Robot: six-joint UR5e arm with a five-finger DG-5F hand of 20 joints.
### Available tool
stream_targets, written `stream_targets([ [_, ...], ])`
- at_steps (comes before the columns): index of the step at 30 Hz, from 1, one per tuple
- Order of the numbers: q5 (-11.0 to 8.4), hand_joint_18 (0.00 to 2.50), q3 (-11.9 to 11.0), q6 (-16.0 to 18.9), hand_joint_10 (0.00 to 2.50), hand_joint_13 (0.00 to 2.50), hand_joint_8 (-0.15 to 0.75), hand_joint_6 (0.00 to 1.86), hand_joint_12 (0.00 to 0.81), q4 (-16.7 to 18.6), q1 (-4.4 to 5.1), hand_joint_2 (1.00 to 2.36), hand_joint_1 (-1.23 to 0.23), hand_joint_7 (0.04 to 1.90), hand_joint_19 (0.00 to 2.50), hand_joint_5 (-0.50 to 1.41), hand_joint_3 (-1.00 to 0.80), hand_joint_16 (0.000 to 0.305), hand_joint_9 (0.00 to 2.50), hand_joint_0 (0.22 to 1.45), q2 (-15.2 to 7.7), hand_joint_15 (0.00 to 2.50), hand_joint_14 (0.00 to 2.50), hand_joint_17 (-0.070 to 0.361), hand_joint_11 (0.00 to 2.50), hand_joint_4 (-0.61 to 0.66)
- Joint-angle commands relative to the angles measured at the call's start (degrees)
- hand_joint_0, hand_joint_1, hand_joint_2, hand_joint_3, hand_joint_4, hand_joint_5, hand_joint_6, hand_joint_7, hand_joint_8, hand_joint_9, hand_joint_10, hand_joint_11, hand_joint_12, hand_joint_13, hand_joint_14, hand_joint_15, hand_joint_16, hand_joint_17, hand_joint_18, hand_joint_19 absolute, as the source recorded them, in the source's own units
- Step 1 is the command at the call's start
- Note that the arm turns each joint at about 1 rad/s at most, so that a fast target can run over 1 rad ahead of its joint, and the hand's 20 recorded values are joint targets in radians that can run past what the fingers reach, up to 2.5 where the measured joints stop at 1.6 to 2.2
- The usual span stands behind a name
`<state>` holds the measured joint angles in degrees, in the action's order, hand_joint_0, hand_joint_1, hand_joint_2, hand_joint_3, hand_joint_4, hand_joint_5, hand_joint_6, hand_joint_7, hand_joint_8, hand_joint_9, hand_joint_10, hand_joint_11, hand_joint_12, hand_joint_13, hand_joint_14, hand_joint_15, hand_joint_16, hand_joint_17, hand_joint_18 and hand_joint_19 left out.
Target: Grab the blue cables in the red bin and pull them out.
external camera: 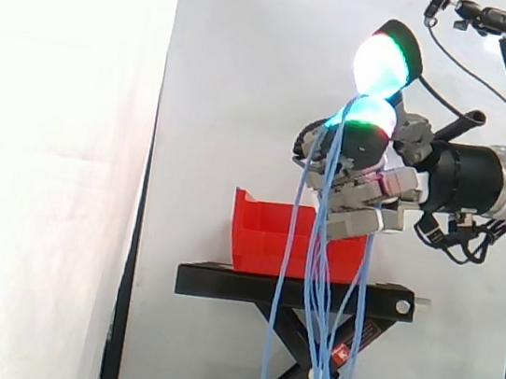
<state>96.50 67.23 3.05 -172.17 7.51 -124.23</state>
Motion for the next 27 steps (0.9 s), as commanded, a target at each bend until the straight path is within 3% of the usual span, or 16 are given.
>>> stream_targets([
  [1,0.00,0.99,0.0,0.0,0.75,1.41,0.361,0.74,0.439,-0.1,0.05,1.00,-0.71,0.35,1.13,0.75,-1.00,0.060,0.84,0.64,0.0,1.46,0.17,0.134,1.26,0.31],
  [17,0.00,1.03,0.0,0.0,0.55,1.51,0.305,0.71,0.462,-0.1,0.05,1.00,-0.76,0.40,1.12,0.87,-1.00,0.058,1.03,0.65,0.0,1.57,0.00,0.131,1.45,0.30],
  [27,0.00,0.97,0.0,-0.1,0.41,1.49,0.254,0.69,0.416,0.0,0.05,1.00,-0.85,0.42,1.16,0.86,-1.00,0.050,1.05,0.77,0.0,1.59,0.01,0.113,1.57,0.27],
])
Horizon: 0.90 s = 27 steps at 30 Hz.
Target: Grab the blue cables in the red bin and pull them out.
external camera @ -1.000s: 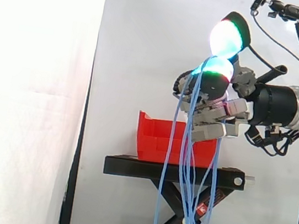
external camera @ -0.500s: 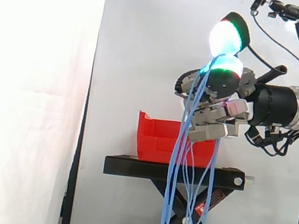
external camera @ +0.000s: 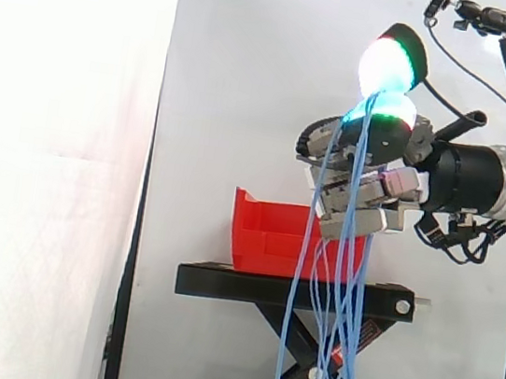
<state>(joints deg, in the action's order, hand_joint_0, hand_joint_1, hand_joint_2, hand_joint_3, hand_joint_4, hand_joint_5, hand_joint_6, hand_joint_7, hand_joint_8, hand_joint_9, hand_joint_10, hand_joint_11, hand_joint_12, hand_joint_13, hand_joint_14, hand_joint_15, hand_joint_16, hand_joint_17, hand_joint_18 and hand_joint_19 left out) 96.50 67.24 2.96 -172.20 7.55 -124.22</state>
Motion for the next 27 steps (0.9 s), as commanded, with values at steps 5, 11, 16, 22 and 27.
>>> stream_targets([
  [5,0.00,0.95,0.0,0.0,0.37,1.47,0.240,0.68,0.423,0.0,0.01,1.00,-0.89,0.44,1.17,0.85,-1.00,0.048,1.05,0.84,0.0,1.61,0.01,0.108,1.61,0.25],
  [11,0.00,0.93,-0.1,0.0,0.39,1.45,0.236,0.74,0.423,0.1,0.01,1.00,-0.94,0.40,1.18,0.79,-0.95,0.048,1.04,0.88,0.0,1.62,0.01,0.108,1.62,0.25],
  [16,0.00,0.92,-0.1,0.0,0.43,1.45,0.248,0.78,0.426,0.1,0.01,1.00,-0.95,0.38,1.18,0.74,-0.93,0.049,1.00,0.88,-0.1,1.61,0.01,0.110,1.57,0.24],
  [22,0.00,0.92,-0.1,0.1,0.45,1.45,0.260,0.82,0.431,0.1,0.01,1.00,-0.98,0.35,1.18,0.68,-1.00,0.050,0.97,0.84,0.0,1.61,0.01,0.112,1.56,0.24],
  [27,0.00,0.91,-0.2,0.2,0.48,1.44,0.266,0.85,0.443,0.2,-0.08,1.00,-1.00,0.34,1.17,0.65,-1.00,0.051,0.96,0.81,0.0,1.61,0.01,0.115,1.53,0.24],
])
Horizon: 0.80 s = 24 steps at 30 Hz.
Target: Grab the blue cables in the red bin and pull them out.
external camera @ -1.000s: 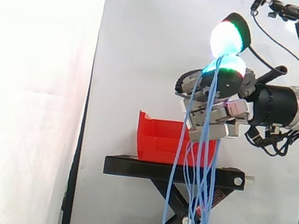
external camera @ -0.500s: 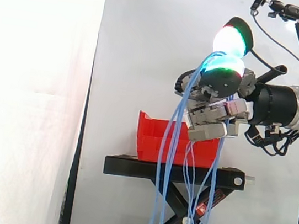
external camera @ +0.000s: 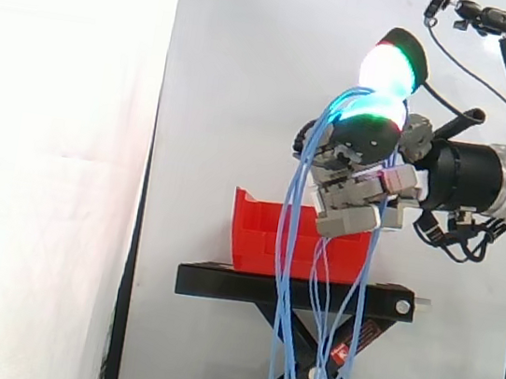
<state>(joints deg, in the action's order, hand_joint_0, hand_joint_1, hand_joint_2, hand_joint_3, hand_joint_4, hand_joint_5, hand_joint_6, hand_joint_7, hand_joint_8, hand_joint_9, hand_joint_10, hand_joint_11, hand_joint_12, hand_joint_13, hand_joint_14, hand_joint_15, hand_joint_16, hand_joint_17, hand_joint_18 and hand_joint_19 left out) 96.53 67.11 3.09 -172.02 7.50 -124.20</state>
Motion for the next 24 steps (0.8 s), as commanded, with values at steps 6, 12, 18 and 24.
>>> stream_targets([
  [6,0.06,0.89,0.0,0.0,0.51,1.40,0.264,0.89,0.444,0.0,-0.03,1.00,-1.03,0.31,1.17,0.60,-0.96,0.051,0.91,0.84,-0.1,1.62,0.01,0.115,1.52,0.24],
  [12,0.06,0.86,0.0,0.0,0.51,1.37,0.280,0.92,0.422,0.0,-0.21,1.01,-1.05,0.31,1.16,0.57,-0.85,0.051,0.87,0.87,0.0,1.62,0.01,0.114,1.51,0.24],
  [18,0.41,0.84,-0.4,0.0,0.53,1.35,0.284,0.96,0.404,0.0,-0.30,1.01,-1.07,0.29,1.15,0.53,-0.70,0.050,0.83,0.90,0.0,1.65,0.01,0.113,1.48,0.24],
  [24,0.41,0.82,-0.4,0.0,0.52,1.32,0.292,1.00,0.384,0.0,-0.39,1.01,-1.08,0.27,1.14,0.51,-0.53,0.050,0.80,0.93,0.0,1.65,0.01,0.113,1.48,0.22],
])
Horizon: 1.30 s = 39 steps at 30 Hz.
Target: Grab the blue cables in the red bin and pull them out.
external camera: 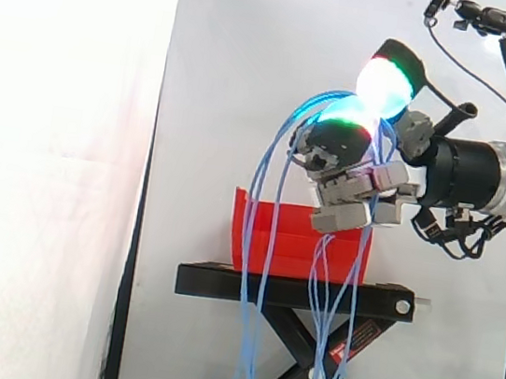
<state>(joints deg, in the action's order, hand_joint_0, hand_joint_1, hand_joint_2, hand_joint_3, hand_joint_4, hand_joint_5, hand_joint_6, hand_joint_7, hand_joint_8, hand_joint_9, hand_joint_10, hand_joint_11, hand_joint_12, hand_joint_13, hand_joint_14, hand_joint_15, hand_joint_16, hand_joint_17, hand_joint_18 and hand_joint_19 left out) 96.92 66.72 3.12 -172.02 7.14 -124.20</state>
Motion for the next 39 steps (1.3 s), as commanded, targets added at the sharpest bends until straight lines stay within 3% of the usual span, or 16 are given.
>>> stream_targets([
  [1,0.02,0.82,-0.1,0.0,0.52,1.32,0.292,1.00,0.385,0.0,-0.02,1.01,-1.08,0.27,1.14,0.51,-0.52,0.050,0.80,0.93,0.0,1.65,0.01,0.113,1.48,0.21],
  [5,0.02,0.81,-0.1,0.0,0.51,1.30,0.296,1.03,0.377,0.0,-0.02,1.01,-1.09,0.26,1.13,0.48,-0.46,0.051,0.77,0.93,-0.1,1.65,0.01,0.114,1.46,0.21],
  [10,0.73,0.78,-0.1,-0.6,0.50,1.25,0.306,1.05,0.355,1.1,-0.11,1.01,-1.10,0.25,1.13,0.41,-0.55,0.051,0.71,0.93,-0.1,1.67,0.01,0.114,1.46,0.21],
  [18,4.33,0.74,-0.1,-5.4,0.52,1.21,0.316,0.98,0.357,6.3,-0.73,1.00,-1.12,0.27,1.11,0.36,-1.00,0.051,0.64,0.85,-0.1,1.66,0.00,0.116,1.44,0.23],
  [21,5.65,0.74,-0.1,-7.2,0.52,1.22,0.316,0.97,0.362,7.8,-0.99,1.00,-1.12,0.27,1.11,0.36,-1.00,0.052,0.64,0.85,-0.1,1.67,0.00,0.116,1.42,0.23],
  [31,5.83,0.80,-0.1,-7.6,0.62,1.31,0.327,0.87,0.399,8.4,-1.17,1.00,-1.01,0.31,1.14,0.47,-1.00,0.054,0.70,0.74,-0.1,1.64,0.01,0.121,1.36,0.25],
  [39,5.83,0.89,-0.1,-7.6,0.62,1.42,0.298,0.59,0.482,8.3,-1.25,1.00,-0.87,0.45,1.10,0.71,-1.00,0.058,0.94,0.67,-0.1,1.61,0.00,0.131,1.42,0.28],
])
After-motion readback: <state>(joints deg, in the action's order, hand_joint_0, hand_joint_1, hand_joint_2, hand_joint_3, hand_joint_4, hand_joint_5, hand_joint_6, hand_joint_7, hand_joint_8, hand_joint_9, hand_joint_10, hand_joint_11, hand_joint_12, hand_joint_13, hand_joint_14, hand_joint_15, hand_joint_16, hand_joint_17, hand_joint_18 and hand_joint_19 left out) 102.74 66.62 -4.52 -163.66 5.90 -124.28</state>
